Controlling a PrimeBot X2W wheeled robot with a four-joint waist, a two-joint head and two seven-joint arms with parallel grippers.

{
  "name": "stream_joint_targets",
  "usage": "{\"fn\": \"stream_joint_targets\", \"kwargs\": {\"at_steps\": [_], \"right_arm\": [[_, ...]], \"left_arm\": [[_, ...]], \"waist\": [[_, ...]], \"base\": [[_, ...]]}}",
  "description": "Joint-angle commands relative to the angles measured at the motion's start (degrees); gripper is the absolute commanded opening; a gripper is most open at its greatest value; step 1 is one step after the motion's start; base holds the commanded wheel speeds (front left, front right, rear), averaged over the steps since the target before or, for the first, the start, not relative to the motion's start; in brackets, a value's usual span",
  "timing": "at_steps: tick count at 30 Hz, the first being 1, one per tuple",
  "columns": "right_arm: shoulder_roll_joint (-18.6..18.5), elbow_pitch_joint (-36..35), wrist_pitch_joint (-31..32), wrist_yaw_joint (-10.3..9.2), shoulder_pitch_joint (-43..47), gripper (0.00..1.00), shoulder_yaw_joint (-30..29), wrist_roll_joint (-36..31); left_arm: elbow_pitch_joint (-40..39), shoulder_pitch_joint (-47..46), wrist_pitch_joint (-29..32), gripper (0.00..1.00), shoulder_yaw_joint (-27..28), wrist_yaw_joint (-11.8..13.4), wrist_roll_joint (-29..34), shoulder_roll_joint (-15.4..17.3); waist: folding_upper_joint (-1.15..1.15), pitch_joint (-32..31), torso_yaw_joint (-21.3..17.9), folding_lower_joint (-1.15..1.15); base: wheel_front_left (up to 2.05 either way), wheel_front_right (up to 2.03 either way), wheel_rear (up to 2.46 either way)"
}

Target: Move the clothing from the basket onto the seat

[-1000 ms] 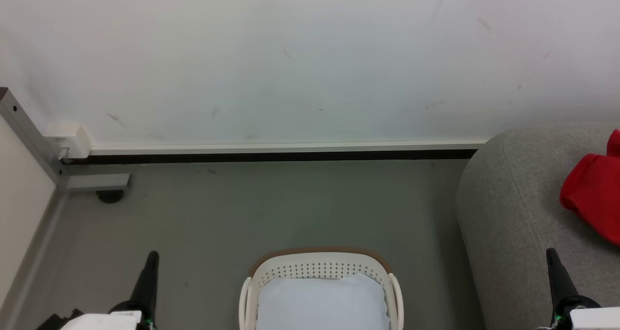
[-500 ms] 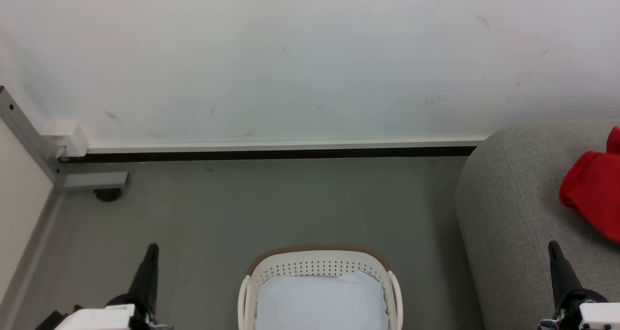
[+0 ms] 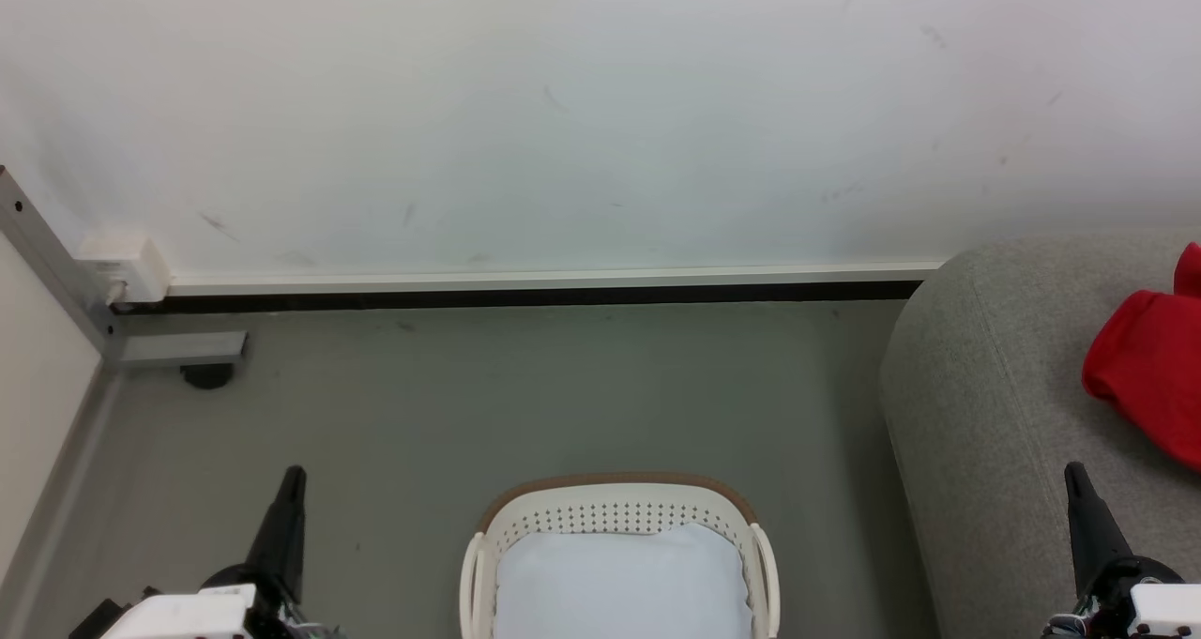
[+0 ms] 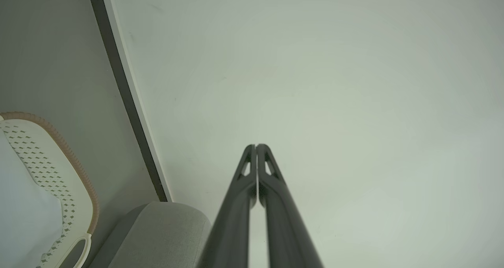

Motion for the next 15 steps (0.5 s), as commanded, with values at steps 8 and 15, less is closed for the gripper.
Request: {"fn": "stream_joint_targets", "kwargs": {"at_steps": [8,15], "right_arm": [[-0.4,-0.2,0.2,-0.12,-0.7,0.0,-0.2,0.1],[-0.4,-0.2,0.2,-0.12,-0.7,0.0,-0.2,0.1]], "left_arm": [[-0.1,-0.5,0.2,0.0,0.2,0.1,-0.7,0.1],[-0.1,-0.5,0.2,0.0,0.2,0.1,-0.6,0.1]], "waist": [[0.0,0.0,0.0,0.0],[0.0,0.0,0.0,0.0]], "base": [[0.0,0.0,0.0],[0.0,0.0,0.0]]}}
